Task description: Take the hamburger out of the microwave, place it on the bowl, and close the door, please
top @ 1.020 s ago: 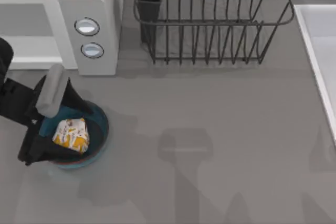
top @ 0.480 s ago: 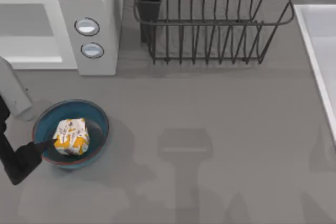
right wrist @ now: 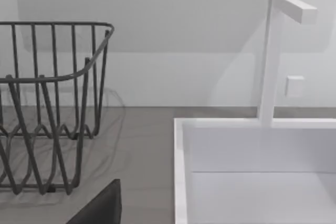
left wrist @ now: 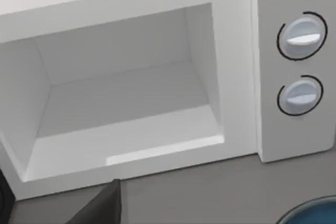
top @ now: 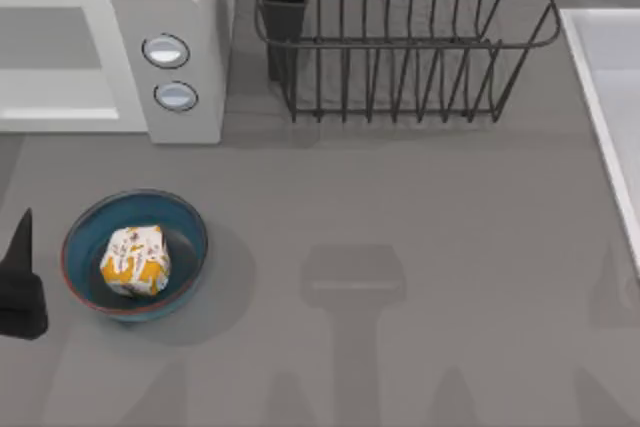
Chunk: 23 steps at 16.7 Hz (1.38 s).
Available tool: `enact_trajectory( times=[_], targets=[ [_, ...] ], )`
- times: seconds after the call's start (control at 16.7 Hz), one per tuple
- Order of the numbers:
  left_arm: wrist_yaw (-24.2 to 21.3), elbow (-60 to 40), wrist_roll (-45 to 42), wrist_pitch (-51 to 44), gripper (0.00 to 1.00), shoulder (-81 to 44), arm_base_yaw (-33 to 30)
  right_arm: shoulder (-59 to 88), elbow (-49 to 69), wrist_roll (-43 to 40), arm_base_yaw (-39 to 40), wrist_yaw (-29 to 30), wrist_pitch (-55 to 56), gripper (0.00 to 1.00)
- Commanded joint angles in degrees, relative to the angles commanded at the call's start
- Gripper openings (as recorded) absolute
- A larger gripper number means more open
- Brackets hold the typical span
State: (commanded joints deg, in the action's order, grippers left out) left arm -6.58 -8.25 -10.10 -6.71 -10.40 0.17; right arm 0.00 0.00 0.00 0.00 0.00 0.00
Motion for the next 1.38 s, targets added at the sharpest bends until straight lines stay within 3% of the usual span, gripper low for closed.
enact_trajectory(
  times=[0.24,0.6,1.38],
  targets=[
    [5.9,7.4,9.1,6.0,1.00,9.4,-0.2,0.0,0.0,0.0,0.0,0.0,0.0,1.00],
    [6.6,8.3,10.1,6.7,1.00,10.4,-0.2,0.0,0.0,0.0,0.0,0.0,0.0,1.00],
    [6.6,8.3,10.1,6.7,0.02,10.4,-0.2,0.0,0.0,0.0,0.0,0.0,0.0,1.00]
  ],
)
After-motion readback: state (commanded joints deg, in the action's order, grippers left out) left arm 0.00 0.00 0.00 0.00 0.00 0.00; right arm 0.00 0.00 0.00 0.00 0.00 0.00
